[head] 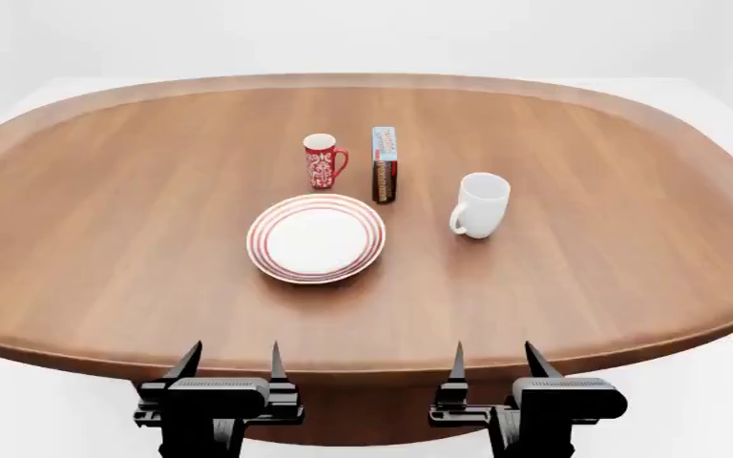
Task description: Pick up the white mug and put it on the plate, and put the chocolate pudding to the right of the plate.
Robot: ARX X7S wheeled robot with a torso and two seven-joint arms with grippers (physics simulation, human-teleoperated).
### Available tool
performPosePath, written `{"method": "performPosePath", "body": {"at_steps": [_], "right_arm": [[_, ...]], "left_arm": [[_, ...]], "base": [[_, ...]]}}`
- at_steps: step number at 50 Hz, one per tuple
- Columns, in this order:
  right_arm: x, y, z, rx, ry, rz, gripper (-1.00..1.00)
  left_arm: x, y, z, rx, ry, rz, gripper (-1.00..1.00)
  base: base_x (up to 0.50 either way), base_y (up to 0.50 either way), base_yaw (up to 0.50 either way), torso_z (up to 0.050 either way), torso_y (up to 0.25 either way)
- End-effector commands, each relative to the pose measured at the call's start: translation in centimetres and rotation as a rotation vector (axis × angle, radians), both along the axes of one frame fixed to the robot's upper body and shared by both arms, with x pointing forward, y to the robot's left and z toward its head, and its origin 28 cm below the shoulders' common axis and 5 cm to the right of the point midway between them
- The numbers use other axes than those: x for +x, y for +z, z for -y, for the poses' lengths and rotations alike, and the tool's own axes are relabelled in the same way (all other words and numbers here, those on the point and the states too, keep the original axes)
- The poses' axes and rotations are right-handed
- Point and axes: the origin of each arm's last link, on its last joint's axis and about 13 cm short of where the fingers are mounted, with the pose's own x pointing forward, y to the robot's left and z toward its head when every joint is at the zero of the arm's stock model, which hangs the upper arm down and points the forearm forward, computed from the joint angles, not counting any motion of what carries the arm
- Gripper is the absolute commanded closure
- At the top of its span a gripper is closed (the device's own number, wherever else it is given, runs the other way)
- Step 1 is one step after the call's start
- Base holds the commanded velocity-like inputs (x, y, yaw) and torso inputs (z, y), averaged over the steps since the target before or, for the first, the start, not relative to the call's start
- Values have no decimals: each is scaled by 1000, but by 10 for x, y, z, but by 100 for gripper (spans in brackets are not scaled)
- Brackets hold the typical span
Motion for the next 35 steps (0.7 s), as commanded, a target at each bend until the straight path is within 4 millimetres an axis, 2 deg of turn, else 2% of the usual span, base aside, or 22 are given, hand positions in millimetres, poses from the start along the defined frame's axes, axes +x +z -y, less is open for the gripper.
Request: {"method": "performPosePath", "body": {"at_steps": [1,21,27,29,30,32,33,35], "right_arm": [[0,-3,0,-14,-15,-2,-100],[0,-4,-1,-18,-18,-18,-100],[0,3,-3,-39,-28,-13,-100],[-1,11,-3,-28,-17,-10,-100],[-1,11,-3,-28,-17,-10,-100],[4,58,-2,-79,-12,30,-100],[4,66,-1,-71,-3,34,-100],[7,85,1,-48,-12,28,-100]], "left_arm": [[0,0,0,5,1,0,-100],[-1,1,0,27,-7,22,-100],[-3,6,1,30,-15,19,-100],[-4,28,2,24,-25,13,-100],[-2,49,1,25,-30,39,-100],[1,73,-1,13,-28,60,-100],[5,88,-3,37,-5,77,-100],[9,102,-5,25,1,93,-100]], "base": [[0,0,0,0,0],[0,0,0,0,0],[0,0,0,0,0],[0,0,0,0,0],[0,0,0,0,0],[0,0,0,0,0],[0,0,0,0,0],[0,0,0,0,0]]}}
